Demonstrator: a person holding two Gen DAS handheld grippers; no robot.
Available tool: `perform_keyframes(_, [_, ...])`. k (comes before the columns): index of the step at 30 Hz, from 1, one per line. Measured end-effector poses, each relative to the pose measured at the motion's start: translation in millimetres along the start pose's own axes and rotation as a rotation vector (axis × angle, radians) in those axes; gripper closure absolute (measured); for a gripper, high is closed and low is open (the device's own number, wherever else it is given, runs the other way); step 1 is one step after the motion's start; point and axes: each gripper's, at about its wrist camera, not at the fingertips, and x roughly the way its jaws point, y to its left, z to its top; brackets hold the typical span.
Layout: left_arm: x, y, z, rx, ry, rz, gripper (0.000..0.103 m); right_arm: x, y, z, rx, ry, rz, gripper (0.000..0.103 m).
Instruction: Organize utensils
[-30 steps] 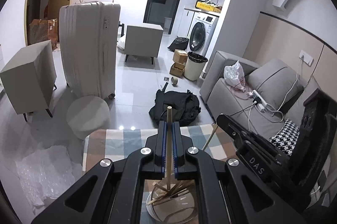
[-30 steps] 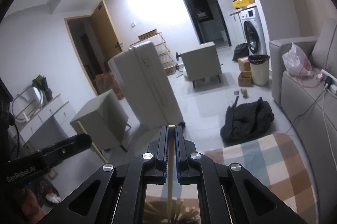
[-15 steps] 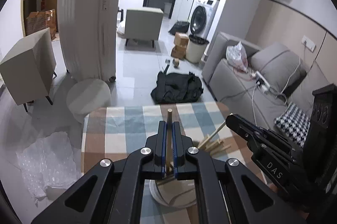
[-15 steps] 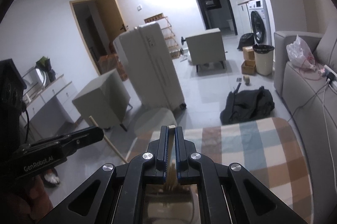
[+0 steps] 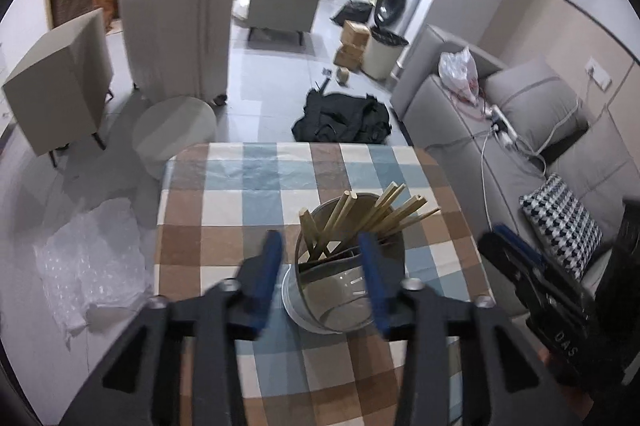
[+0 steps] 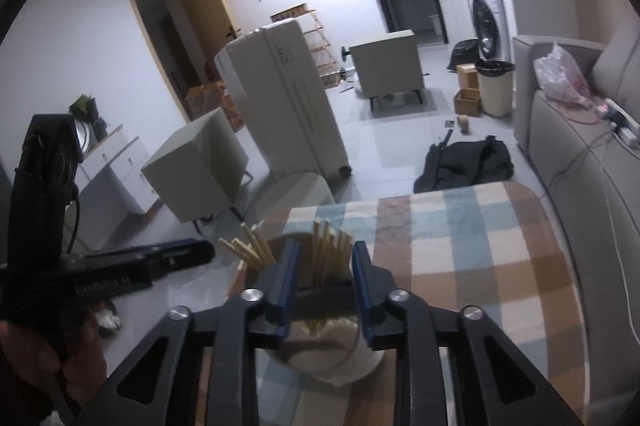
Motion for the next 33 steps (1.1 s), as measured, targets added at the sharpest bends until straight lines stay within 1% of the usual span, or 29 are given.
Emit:
perform_keyframes(2, [-14, -3, -5, 0.006, -0.031, 0.021, 0.059, -15, -3, -5, 0.021, -0.013, -0.008, 0.066])
perform_keyframes(4, [-29, -8, -10, 0.018, -0.061, 0.052, 0.046, -29, -4, -7, 0.032, -0.026, -0.013, 0.06])
perform_keyframes(5, [-40, -12, -13, 0.022, -0.086, 0.065, 0.044, -37, -3, -7, 0.034, -0.037, -0.013, 0.058])
perform_keyframes(7, [-54, -16, -18, 0.023, -0.124, 0.075, 0.038, -51, 0, -8, 0.032, -0.058, -0.012, 0.051])
perform_keyframes(10, [-73, -21, -23, 0.023, -0.169, 0.098, 0.029, -72, 6, -8, 0.026, -0.092, 0.007, 0.043])
perform_keyframes(11, [-79, -22, -25, 0.022, -0.183, 0.105, 0.027, -78, 9, -7, 0.024, -0.104, 0.009, 0.041])
perform_keyframes(13, [-86, -24, -28, 0.019, -0.2, 0.111, 0.021, -91, 14, -9, 0.018, -0.124, 0.02, 0.034])
perform_keyframes(14, [-91, -25, -30, 0.015, -0.211, 0.115, 0.021, -97, 17, -10, 0.011, -0.135, 0.025, 0.033])
perform_keyframes(16, [-100, -26, -35, 0.009, -0.237, 0.119, 0.019, -105, 24, -11, -0.003, -0.148, 0.026, 0.025])
perform_keyframes(17, [-103, -26, -38, 0.006, -0.246, 0.122, 0.017, -111, 27, -13, -0.012, -0.158, 0.029, 0.023])
perform_keyframes(18, [-103, -27, -39, 0.004, -0.252, 0.127, 0.015, -116, 30, -14, -0.02, -0.168, 0.032, 0.019])
perform_keyframes(22, [-108, -29, -48, 0.005, -0.284, 0.137, 0.013, -134, 40, -24, -0.041, -0.198, 0.039, 0.008])
perform_keyframes(25, [-113, -31, -57, -0.001, -0.293, 0.145, 0.012, -146, 44, -32, -0.048, -0.215, 0.055, 0.004])
perform_keyframes(28, [-117, -33, -62, -0.004, -0.305, 0.151, 0.012, -157, 48, -39, -0.068, -0.226, 0.052, 0.001])
perform_keyframes(33, [-123, -40, -74, 0.009, -0.326, 0.167, 0.012, -171, 48, -51, -0.065, -0.24, 0.04, 0.0])
